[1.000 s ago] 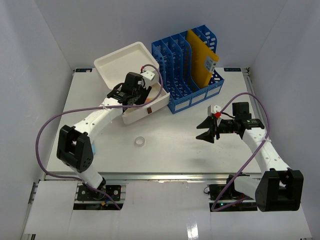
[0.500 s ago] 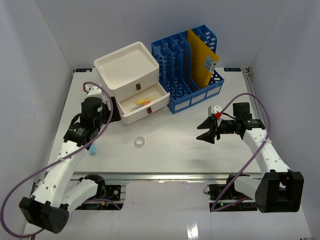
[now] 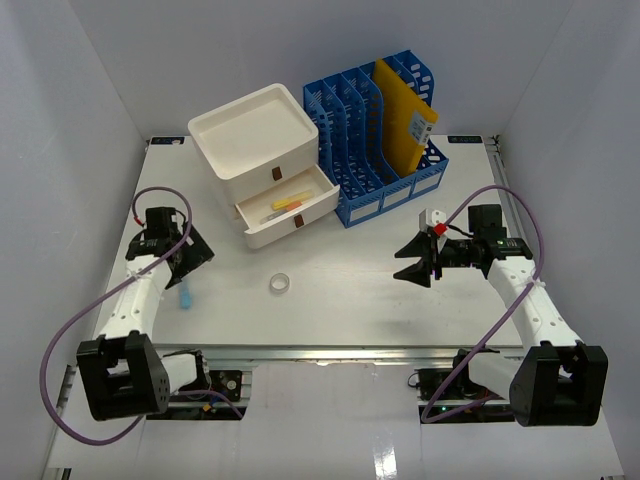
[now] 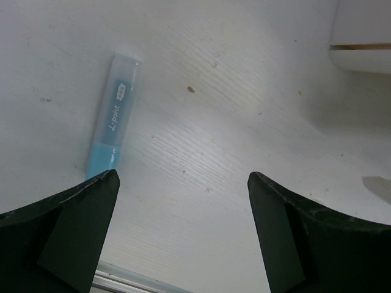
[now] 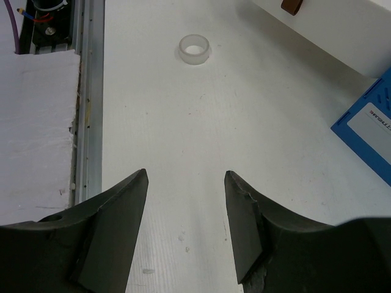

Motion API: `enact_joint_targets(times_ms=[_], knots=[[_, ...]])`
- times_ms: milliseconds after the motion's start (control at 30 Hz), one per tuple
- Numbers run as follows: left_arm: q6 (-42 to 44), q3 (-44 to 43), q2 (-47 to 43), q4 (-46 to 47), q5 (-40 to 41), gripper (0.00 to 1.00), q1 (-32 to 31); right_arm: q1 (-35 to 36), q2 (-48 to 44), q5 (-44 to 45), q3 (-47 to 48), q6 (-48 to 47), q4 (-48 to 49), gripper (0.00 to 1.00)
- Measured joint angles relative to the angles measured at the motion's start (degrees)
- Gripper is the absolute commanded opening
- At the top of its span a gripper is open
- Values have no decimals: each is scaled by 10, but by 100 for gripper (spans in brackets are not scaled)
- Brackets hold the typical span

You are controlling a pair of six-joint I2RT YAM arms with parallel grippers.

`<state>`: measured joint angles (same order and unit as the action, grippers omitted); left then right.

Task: Organize the desk

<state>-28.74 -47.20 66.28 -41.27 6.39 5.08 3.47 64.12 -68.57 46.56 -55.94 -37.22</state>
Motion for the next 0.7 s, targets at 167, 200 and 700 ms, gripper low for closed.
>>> enact_joint_targets(times_ms=[167,200,700], knots=[[13,-4,68,6,-23,96,82,-3,0,-8,2,0,-3,60],[17,-5,83,7,-25,96,93,-3,0,-9,2,0,-4,60],[103,-64,261,-7,-40,70,124,-11,0,-20,6,-4,-16,60]])
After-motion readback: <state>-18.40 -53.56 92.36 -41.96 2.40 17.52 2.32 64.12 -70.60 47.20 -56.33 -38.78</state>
